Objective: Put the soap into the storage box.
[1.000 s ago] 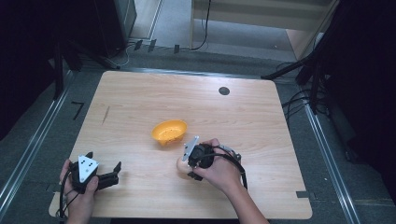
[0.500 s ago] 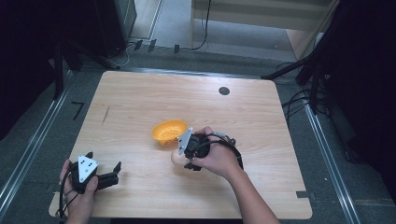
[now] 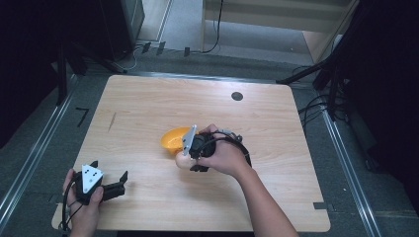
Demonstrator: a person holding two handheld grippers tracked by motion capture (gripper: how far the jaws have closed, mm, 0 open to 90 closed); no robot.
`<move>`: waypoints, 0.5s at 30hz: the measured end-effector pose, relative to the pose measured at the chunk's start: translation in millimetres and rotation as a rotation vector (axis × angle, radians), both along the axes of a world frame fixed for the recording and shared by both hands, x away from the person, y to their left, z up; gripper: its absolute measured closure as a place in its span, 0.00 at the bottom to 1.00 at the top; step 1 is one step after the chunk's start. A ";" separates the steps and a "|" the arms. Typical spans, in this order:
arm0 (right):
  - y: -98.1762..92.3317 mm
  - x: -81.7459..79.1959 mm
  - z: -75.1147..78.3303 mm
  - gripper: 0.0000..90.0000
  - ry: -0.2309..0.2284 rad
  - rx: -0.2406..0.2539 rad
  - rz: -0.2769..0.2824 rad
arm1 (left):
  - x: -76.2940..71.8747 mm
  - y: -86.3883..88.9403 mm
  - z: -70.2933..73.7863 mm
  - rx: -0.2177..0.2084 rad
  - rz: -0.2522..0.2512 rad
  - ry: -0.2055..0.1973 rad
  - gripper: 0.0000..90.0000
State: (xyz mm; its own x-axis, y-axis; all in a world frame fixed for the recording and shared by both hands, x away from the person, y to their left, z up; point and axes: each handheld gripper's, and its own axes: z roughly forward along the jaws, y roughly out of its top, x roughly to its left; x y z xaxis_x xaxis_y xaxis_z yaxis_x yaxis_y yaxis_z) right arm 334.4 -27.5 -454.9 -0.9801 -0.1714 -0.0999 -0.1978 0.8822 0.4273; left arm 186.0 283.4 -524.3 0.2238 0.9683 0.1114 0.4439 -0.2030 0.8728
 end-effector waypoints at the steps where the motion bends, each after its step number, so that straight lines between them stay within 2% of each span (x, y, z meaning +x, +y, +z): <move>1: 0.0 0.0 0.0 0.38 0.000 0.000 0.000 | 0.0 0.2 0.0 -0.002 -0.001 0.001 0.00; 3: 1.7 4.6 3.4 0.38 0.010 0.016 0.025 | -0.2 0.4 0.1 -0.005 0.000 0.002 0.00; 6: 4.1 8.9 6.1 0.38 0.003 0.012 0.035 | -0.3 0.4 0.1 -0.005 0.000 0.002 0.00; 15: 10.5 20.1 13.8 0.38 0.000 0.003 0.030 | -0.3 0.3 0.1 -0.004 -0.002 0.001 0.00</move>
State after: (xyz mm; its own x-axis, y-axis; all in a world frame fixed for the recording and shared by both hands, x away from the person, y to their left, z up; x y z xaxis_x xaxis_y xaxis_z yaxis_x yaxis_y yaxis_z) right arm 354.5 -17.1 -441.1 -0.9746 -0.2001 -0.1006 -0.2240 0.8747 0.4297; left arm 185.7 283.7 -524.3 0.2257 0.9683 0.1074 0.4442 -0.2004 0.8732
